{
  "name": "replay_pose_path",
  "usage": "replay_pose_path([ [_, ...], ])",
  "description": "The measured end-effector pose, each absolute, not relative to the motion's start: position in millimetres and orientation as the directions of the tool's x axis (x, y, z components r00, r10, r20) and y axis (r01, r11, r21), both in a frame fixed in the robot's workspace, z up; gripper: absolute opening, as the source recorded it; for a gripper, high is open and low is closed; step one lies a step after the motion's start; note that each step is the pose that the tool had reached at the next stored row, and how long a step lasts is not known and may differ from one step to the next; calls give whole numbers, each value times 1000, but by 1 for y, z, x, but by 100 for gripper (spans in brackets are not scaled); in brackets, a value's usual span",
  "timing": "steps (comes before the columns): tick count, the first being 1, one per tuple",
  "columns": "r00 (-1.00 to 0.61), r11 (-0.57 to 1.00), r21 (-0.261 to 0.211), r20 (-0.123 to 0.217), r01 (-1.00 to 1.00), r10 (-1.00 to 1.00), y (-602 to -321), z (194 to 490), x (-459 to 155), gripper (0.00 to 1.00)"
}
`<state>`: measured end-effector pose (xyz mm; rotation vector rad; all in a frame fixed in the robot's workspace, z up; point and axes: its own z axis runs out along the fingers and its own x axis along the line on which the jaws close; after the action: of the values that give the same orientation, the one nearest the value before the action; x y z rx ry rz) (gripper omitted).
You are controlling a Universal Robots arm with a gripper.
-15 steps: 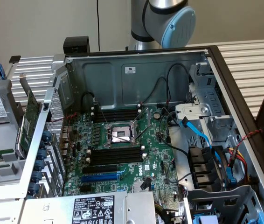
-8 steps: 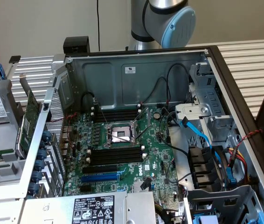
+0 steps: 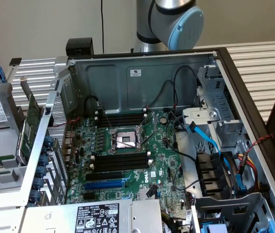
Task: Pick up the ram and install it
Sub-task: 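Pick up the ram and move it above insertion slot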
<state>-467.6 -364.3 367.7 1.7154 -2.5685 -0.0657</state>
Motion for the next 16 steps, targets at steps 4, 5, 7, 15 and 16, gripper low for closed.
replay_pose_path([
  [4,-313,314,65,20,-947,-949,-364,367,-468,10],
  [5,-296,297,65,20,-953,-955,-364,367,-468,10],
  [7,-261,262,66,21,-963,-965,-364,367,-468,10],
  [15,-139,142,62,50,-988,-989,-364,367,-468,10],
  [16,-124,128,62,56,-990,-991,-364,366,-468,10],
])
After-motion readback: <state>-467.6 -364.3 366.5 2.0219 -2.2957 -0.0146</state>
